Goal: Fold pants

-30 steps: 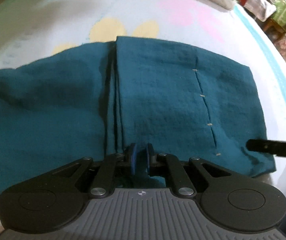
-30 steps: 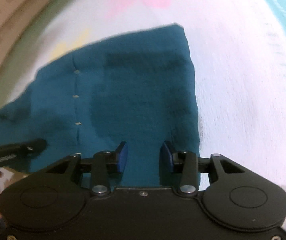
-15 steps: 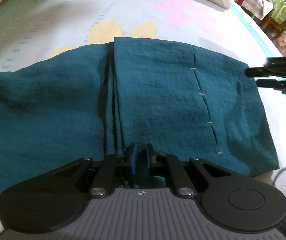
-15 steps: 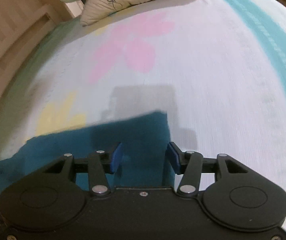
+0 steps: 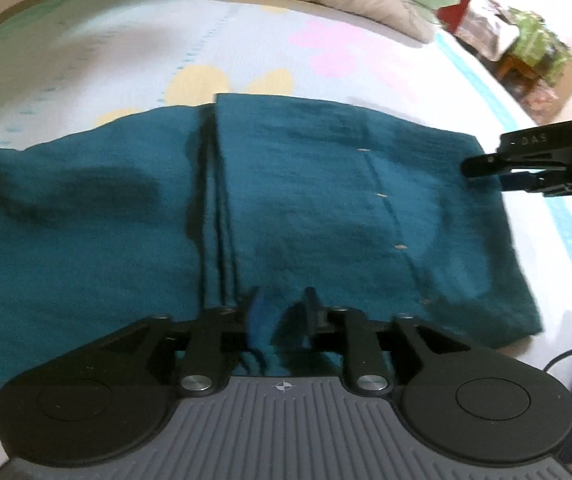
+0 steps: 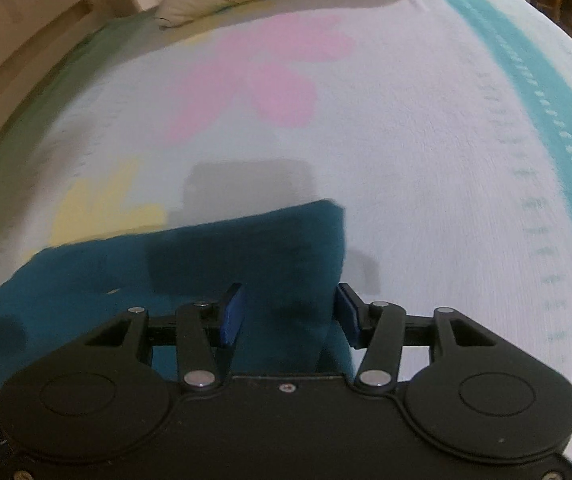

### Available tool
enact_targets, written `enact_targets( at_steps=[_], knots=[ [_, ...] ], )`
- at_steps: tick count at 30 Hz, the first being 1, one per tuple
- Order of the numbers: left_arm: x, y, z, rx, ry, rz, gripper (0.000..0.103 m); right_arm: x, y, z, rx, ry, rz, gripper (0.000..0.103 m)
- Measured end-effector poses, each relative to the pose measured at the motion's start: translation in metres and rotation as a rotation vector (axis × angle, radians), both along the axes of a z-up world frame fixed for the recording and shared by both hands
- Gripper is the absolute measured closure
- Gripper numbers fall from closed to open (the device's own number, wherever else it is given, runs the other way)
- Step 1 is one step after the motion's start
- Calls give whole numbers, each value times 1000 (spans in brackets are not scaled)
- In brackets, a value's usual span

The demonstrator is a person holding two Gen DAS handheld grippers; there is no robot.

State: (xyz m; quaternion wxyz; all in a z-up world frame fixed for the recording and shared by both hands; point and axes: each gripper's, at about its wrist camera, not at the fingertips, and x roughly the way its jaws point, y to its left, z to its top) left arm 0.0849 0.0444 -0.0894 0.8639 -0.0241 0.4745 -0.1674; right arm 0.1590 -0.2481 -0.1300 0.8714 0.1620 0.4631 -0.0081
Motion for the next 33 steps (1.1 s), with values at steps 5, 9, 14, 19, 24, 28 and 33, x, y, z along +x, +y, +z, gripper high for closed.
enact_targets(
  at_steps=[5, 9, 14, 19, 24, 28, 33],
  knots=[
    [-16, 30, 22, -42, -30, 100, 73, -26, 27, 21, 13, -47, 96, 45],
    [-32, 79, 48, -61, -94, 241, 65, -38, 50, 30, 37, -57, 161, 45],
    [-49, 158, 69, -66, -134, 440, 39, -45, 79, 36, 76, -63, 237, 45],
    [-61, 222, 72, -76, -89, 588, 30, -50, 116, 46, 77, -93, 340, 45],
    [-62, 250, 58, -162, -25, 664, 28, -43, 149, 44, 89, -81, 414, 45],
    [-55, 258, 39, -193, 44, 671, 28, -44, 165, 44, 91, -66, 450, 45],
    [-42, 254, 27, -195, 65, 656, 28, -44, 178, 40, 89, -54, 480, 45]
  ],
)
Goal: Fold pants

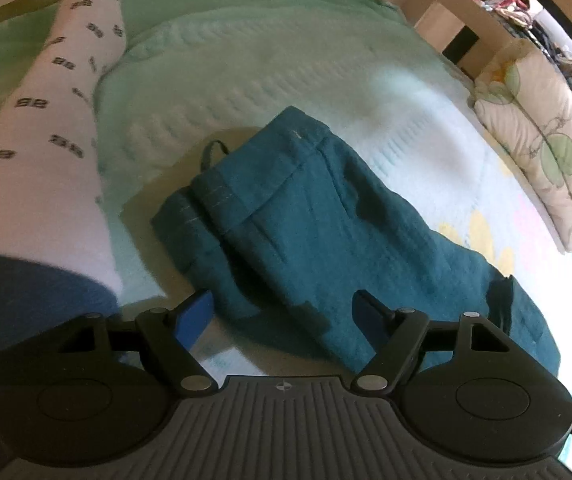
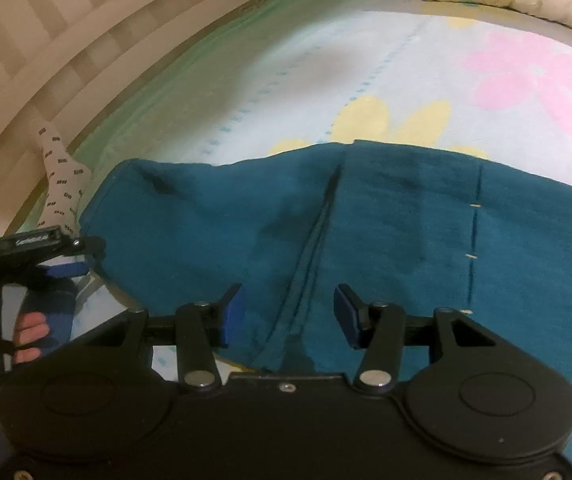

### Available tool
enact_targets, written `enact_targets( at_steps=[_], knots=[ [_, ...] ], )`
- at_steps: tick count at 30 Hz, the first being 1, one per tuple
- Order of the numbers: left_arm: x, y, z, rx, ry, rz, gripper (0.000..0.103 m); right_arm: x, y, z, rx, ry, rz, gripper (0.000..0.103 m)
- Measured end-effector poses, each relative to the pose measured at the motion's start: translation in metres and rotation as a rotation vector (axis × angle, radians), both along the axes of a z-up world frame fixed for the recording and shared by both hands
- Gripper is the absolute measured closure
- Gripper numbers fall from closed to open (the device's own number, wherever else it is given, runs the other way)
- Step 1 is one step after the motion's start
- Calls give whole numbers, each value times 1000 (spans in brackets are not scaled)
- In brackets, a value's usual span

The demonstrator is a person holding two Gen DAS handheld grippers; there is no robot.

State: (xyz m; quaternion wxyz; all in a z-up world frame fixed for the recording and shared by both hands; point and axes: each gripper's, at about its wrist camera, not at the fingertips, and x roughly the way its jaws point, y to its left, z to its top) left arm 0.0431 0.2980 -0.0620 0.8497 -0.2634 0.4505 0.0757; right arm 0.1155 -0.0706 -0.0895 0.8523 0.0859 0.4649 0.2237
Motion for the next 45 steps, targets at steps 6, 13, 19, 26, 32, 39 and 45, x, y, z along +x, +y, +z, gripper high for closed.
enact_targets(
  at_steps=[6, 13, 19, 26, 32, 39, 45],
  knots=[
    [16, 2, -15, -21, 21, 17, 27, 6, 9, -5, -6, 11, 21, 45],
    [31, 7, -21, -58, 9, 25, 17, 12, 16, -16, -5, 36, 33, 45],
    [45, 16, -20, -79, 2, 38, 16, 17, 27, -20, 0, 43, 59, 45],
    [37, 16, -15, -69, -11, 47, 16, 17, 35, -15, 7, 30, 88, 45],
    [29, 6, -14, -26, 24, 57, 16, 19, 34, -14, 23, 40, 86, 45],
    [15, -5, -28, -54, 90, 84, 16, 16, 28, -9, 67, 24, 77, 45],
    [28, 9, -33, -88, 23, 158, 15, 16, 27, -14, 67, 40, 76, 45]
  ],
)
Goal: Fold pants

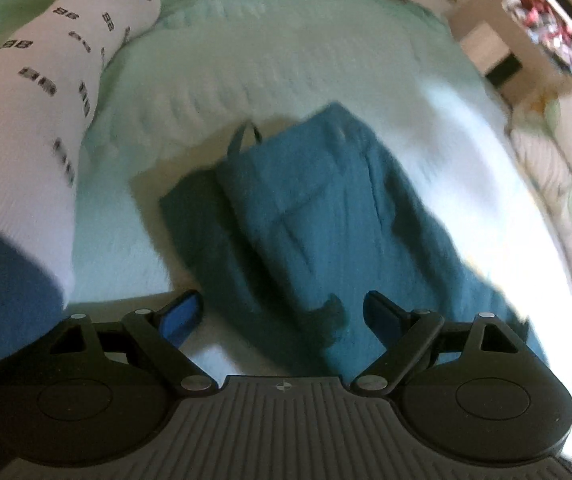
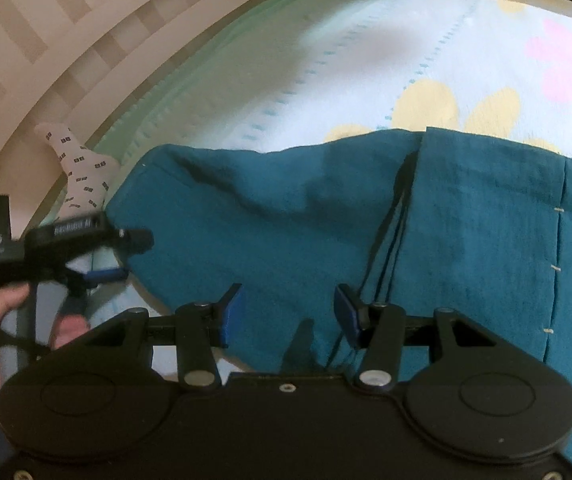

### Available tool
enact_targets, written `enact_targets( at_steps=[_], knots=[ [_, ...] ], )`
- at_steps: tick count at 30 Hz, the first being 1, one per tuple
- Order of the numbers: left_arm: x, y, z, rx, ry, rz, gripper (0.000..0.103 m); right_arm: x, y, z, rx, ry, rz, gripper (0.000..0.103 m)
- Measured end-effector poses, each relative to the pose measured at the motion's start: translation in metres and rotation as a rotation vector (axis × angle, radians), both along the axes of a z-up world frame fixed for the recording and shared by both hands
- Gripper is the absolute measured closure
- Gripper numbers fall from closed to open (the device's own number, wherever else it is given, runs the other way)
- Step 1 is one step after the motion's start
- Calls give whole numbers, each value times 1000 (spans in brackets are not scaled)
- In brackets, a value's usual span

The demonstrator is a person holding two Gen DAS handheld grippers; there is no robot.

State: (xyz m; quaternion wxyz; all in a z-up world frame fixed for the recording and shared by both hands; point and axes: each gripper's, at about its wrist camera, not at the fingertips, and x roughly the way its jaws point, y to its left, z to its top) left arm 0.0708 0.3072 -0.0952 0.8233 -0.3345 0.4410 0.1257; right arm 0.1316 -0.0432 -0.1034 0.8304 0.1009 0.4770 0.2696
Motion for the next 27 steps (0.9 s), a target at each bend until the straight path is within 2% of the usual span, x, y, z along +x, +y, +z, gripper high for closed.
enact_targets(
  at_steps=[3, 4, 5, 8, 10, 11, 12, 13, 14, 15, 16, 18, 20, 23, 25, 27],
  knots=[
    [14, 7, -1, -19, -20, 5, 13, 3, -1, -2, -10, 4, -3, 45],
    [19, 9, -2, -24, -24, 2, 10, 4, -1, -3, -12, 6, -5, 45],
    [24, 8, -2, -29, -33, -4, 1, 5, 0, -5, -14, 9, -7, 45],
    [37, 6, -2, 3, -53, -10, 1, 9, 1, -10, -31, 11, -9, 45],
    [42, 5, -2, 18, -49, -14, 5, 12, 2, -16, -59, 7, -11, 45],
    [41, 5, 0, 41, -40, 10, 25, 13, 1, -19, -71, 6, -13, 45],
    [40, 4, 3, 83, -22, 46, 54, 14, 1, -22, -83, 8, -13, 45],
    [40, 4, 5, 107, -9, 52, 63, 15, 1, -27, -93, 14, -12, 46],
    [40, 4, 6, 101, -16, 44, 72, 16, 1, -31, -99, 24, -4, 48],
    [38, 5, 6, 78, -37, 33, 77, 17, 3, -37, -117, 38, 6, 51],
    [36, 6, 8, 71, -52, 29, 78, 16, 6, -39, -140, 38, 16, 51],
    [33, 2, 14, 103, -75, 6, 79, 15, 11, -33, -164, 10, 42, 53],
    [33, -6, 20, 149, -85, -19, 79, 21, 13, -23, -119, -14, 45, 57],
    [33, -9, 23, 159, -90, -27, 79, 42, 19, -16, -111, -36, 11, 58],
    [32, -9, 21, 158, -93, -22, 79, 61, 24, -17, -120, -30, -17, 66],
    [30, -8, 20, 152, -98, -18, 79, 84, 27, -28, -139, 13, -63, 76]
  ],
)
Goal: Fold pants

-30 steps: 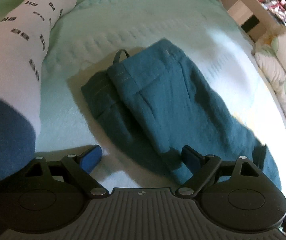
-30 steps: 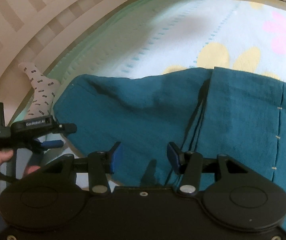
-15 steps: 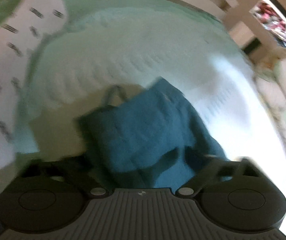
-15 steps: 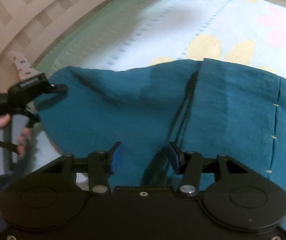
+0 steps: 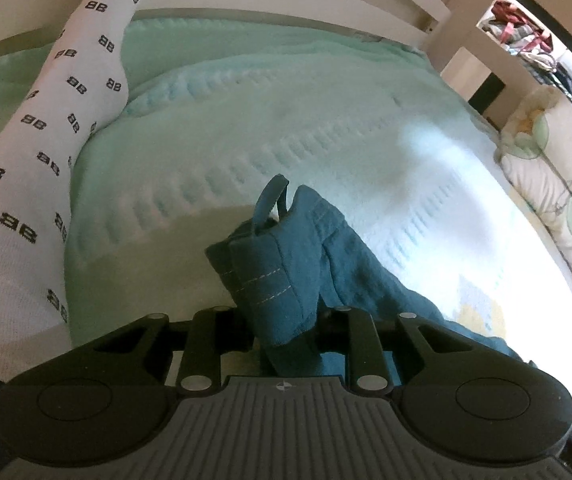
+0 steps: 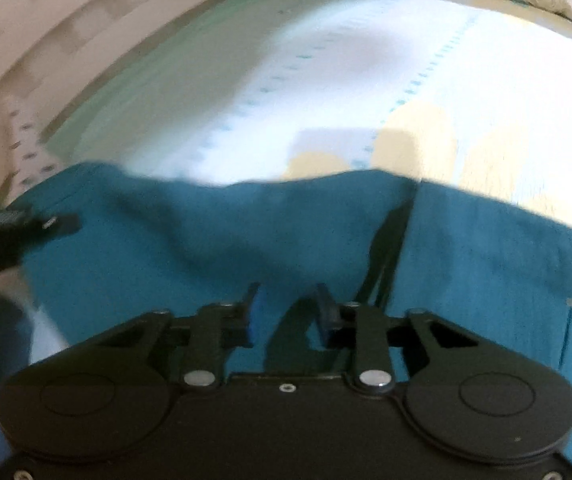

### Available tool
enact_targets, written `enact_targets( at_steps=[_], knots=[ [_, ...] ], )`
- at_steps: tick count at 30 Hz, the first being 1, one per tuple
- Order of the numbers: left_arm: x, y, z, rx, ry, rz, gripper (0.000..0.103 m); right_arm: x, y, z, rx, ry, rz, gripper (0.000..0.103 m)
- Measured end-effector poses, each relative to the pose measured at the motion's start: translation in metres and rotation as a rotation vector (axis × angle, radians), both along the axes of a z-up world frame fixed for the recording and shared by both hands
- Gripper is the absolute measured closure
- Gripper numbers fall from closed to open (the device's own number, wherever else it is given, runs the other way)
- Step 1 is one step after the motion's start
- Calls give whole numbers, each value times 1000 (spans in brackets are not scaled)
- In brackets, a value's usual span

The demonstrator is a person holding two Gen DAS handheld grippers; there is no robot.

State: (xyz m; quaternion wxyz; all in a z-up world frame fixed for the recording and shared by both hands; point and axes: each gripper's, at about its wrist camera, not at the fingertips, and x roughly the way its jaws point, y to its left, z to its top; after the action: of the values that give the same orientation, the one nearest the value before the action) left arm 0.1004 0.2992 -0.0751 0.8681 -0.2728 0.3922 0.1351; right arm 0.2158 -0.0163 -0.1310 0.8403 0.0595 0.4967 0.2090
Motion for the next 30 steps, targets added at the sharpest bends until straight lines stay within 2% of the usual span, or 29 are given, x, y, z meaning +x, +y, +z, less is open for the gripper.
enact_targets(
  at_steps=[1, 2, 3, 4, 7, 8, 9, 13, 17, 20, 22, 24, 26, 28, 30],
  knots=[
    [1, 0, 0, -1, -2, 1, 79, 10, 0, -6, 1, 22, -22, 79],
    [3, 0, 0, 3, -7, -2, 79, 19, -2, -11, 10, 29, -46, 92],
    [2, -1, 1, 10, -12, -7, 80, 26, -4, -11, 22, 25, -64, 100],
    [1, -2, 3, 17, -19, -13, 80, 32, -5, -11, 27, 33, -68, 101],
    [-1, -7, 13, 37, -42, -27, 81, 39, -11, 2, 58, 33, -75, 95],
    [-1, -11, 19, 48, -57, -35, 81, 34, -17, 10, 81, 12, -76, 84],
    [-2, -15, 26, 63, -70, -45, 81, 27, -24, 16, 103, -2, -77, 81],
    [-1, -42, 66, 134, -143, -107, 81, 3, -57, 27, 165, 1, -88, 80],
    [2, -100, 118, 238, -244, -233, 81, -29, -97, 23, 184, 15, -135, 80],
    [7, -155, 147, 284, -318, -356, 81, -45, -132, 18, 190, 28, -193, 80],
    [10, -195, 156, 288, -354, -438, 81, -55, -157, 13, 200, 43, -247, 80],
    [15, -242, 156, 283, -373, -539, 81, -63, -181, 8, 212, 56, -300, 79],
    [19, -291, 143, 267, -365, -634, 81, -71, -202, 4, 215, 64, -348, 79],
    [22, -338, 120, 217, -334, -731, 81, -79, -222, 0, 217, 73, -393, 79],
    [24, -381, 89, 199, -287, -814, 80, -86, -240, -5, 216, 88, -432, 79]
  ],
)
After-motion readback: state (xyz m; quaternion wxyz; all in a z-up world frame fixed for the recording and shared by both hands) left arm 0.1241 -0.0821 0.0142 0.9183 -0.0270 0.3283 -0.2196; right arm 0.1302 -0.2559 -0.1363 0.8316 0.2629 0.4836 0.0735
